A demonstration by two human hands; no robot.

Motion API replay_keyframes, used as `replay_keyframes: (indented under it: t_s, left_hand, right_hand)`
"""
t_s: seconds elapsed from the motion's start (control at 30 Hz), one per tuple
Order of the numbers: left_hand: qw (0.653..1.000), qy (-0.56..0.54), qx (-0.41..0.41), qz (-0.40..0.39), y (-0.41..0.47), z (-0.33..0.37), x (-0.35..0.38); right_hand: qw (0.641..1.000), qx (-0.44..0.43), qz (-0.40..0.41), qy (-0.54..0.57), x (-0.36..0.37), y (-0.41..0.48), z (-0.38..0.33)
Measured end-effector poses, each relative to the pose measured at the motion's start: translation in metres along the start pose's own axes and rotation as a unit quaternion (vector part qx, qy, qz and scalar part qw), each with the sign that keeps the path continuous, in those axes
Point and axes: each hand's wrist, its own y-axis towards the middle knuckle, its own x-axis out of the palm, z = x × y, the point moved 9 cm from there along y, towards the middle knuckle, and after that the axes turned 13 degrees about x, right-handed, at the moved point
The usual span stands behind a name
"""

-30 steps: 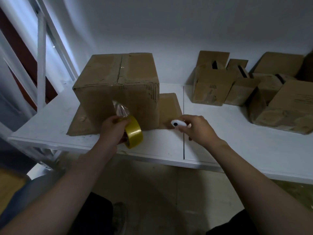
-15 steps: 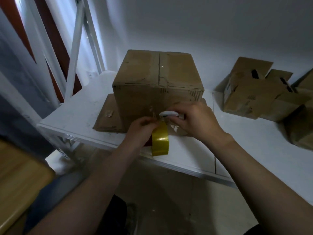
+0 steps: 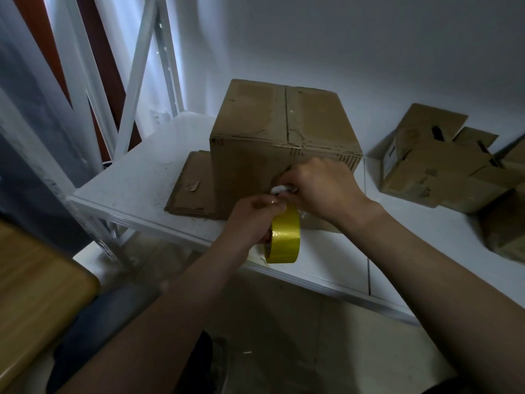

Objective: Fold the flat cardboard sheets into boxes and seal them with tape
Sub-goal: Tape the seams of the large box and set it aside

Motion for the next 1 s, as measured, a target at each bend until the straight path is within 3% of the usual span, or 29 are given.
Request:
replay_keyframes:
  t_s: [0.13, 0.27, 0.6, 0.73, 0.83, 1.0]
  left_hand:
    - [1.000, 0.014, 0.006, -0.012, 0.000, 0.002, 0.001]
    - [0.998, 0.058, 0.016, -0.014, 0.002, -0.004, -0.001]
    - [0.986, 0.156, 0.057, -0.029, -0.002, 0.002, 0.005]
    - [0.981, 0.177, 0.075, -0.029, -0.006, 0.006, 0.006]
    - [0.980, 0.177, 0.088, -0.023, -0.006, 0.008, 0.003]
    - [0.979, 0.183, 0.093, -0.020, -0.010, 0.012, -0.004]
  right_hand:
    - [1.000, 0.025, 0.011, -0.008, -0.009, -0.015, 0.017]
    - [0.994, 0.109, 0.027, -0.019, -0.009, -0.046, 0.060]
    - [0.957, 0.264, -0.117, -0.023, 0.080, -0.136, 0.126]
    - [0.949, 0.272, -0.155, -0.030, 0.087, -0.155, 0.126]
    - [0.960, 0.253, -0.116, -0.007, 0.065, -0.152, 0.121]
    - [0.980, 0.173, 0.062, 0.073, -0.005, -0.116, 0.094]
